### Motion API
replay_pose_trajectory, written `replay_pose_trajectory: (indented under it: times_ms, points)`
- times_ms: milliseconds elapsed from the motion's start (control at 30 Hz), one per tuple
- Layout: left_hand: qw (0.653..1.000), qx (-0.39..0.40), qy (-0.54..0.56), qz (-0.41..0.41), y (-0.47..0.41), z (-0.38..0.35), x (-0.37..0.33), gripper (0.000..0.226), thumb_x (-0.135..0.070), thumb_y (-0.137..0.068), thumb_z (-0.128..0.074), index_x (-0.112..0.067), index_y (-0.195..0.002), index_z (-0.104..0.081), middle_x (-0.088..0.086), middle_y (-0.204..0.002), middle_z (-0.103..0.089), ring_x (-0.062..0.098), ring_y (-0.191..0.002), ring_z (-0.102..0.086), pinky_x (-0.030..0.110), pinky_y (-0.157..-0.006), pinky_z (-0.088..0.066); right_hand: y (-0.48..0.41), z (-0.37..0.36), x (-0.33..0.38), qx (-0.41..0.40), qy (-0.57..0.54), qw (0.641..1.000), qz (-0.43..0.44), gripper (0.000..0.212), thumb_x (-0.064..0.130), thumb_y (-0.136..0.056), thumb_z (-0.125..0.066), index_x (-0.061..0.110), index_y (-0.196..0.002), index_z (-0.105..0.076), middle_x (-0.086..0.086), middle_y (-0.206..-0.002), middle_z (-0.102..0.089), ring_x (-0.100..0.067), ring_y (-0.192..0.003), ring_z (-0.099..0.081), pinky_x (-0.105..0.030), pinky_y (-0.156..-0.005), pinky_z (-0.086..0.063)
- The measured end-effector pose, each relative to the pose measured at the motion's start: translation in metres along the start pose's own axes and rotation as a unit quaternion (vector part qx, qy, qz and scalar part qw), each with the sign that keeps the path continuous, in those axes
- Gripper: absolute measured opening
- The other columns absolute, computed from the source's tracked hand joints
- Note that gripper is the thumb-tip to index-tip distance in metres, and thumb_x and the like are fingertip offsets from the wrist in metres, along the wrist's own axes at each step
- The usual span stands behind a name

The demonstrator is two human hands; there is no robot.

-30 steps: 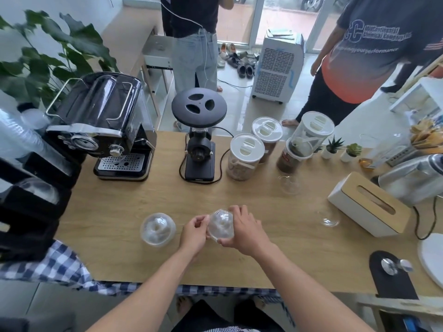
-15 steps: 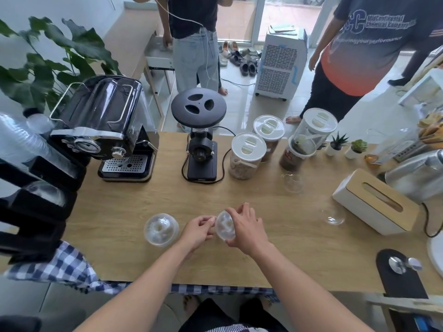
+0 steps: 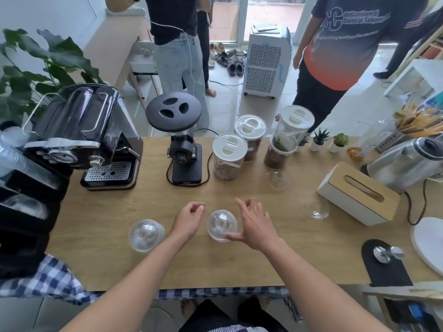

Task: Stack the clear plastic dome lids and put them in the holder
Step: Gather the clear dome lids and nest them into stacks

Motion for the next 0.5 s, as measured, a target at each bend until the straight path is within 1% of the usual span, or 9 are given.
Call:
replay_pose_trajectory:
  times_ms: [67,133,200,300,367,500]
  points:
    - [0.997,-0.015,-0.046,-0.054,-0.005,-0.004,-0.03,0.021,-0.031,-0.113,-0.059,-0.028,-0.128,-0.074,-0.008,-0.12,-0.076,0.013,-0.114,-0.071,0.041,-0.103,-0.06,0.002,0.016,-0.028,-0.026,-0.011,0.999,-0.028,0.12,0.095,-0.079,-0.06,0.025,-0.169,-0.024,-0.01,-0.154,-0.039,-0.031,-0.141,-0.043,-0.05,-0.104,-0.05]
    - [0.992,-0.016,-0.076,-0.098,-0.01,-0.017,-0.061,0.022,-0.032,-0.112,-0.06,-0.027,-0.129,-0.074,-0.009,-0.12,-0.076,0.008,-0.112,-0.069,0.037,-0.101,-0.058,0.003,0.029,-0.061,-0.049,-0.023,0.996,-0.065,0.113,0.093,-0.082,-0.054,0.022,-0.167,-0.029,-0.009,-0.153,-0.039,-0.032,-0.142,-0.043,-0.051,-0.105,-0.051]
    - [0.984,0.0,-0.103,-0.144,-0.017,-0.041,-0.089,0.023,-0.032,-0.111,-0.062,-0.025,-0.129,-0.074,-0.009,-0.12,-0.075,0.005,-0.111,-0.069,0.036,-0.101,-0.059,0.005,0.038,-0.096,-0.068,-0.034,0.991,-0.106,0.106,0.086,-0.087,-0.058,0.02,-0.166,-0.031,-0.01,-0.153,-0.039,-0.034,-0.141,-0.044,-0.053,-0.109,-0.05]
    - [0.967,0.041,-0.158,-0.197,-0.026,-0.086,-0.122,0.029,-0.036,-0.108,-0.067,-0.023,-0.133,-0.072,-0.006,-0.125,-0.072,0.008,-0.113,-0.069,0.037,-0.105,-0.059,0.008,0.048,-0.145,-0.087,-0.061,0.98,-0.166,0.099,0.076,-0.091,-0.067,0.017,-0.164,-0.035,-0.014,-0.153,-0.041,-0.038,-0.142,-0.043,-0.054,-0.113,-0.046]
    - [0.956,0.062,-0.193,-0.21,-0.033,-0.116,-0.136,0.037,-0.036,-0.106,-0.07,-0.019,-0.14,-0.069,-0.001,-0.132,-0.07,0.013,-0.119,-0.069,0.037,-0.11,-0.056,0.012,0.051,-0.176,-0.09,-0.073,0.971,-0.207,0.099,0.073,-0.093,-0.069,0.014,-0.164,-0.035,-0.016,-0.156,-0.04,-0.04,-0.143,-0.041,-0.056,-0.114,-0.043]
    - [0.941,0.086,-0.252,-0.207,-0.048,-0.169,-0.153,0.056,-0.034,-0.104,-0.076,-0.011,-0.152,-0.059,0.009,-0.147,-0.062,0.022,-0.136,-0.061,0.03,-0.118,-0.042,0.016,0.05,-0.226,-0.079,-0.085,0.959,-0.257,0.105,0.073,-0.092,-0.072,0.012,-0.166,-0.027,-0.019,-0.159,-0.036,-0.041,-0.146,-0.038,-0.059,-0.116,-0.043]
Point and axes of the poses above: each hand's wrist, its own y-axis away from the middle knuckle, its own z-axis out of the back of the hand, x = y × z, the point moved 8 cm from there along -y, towards the middle knuckle
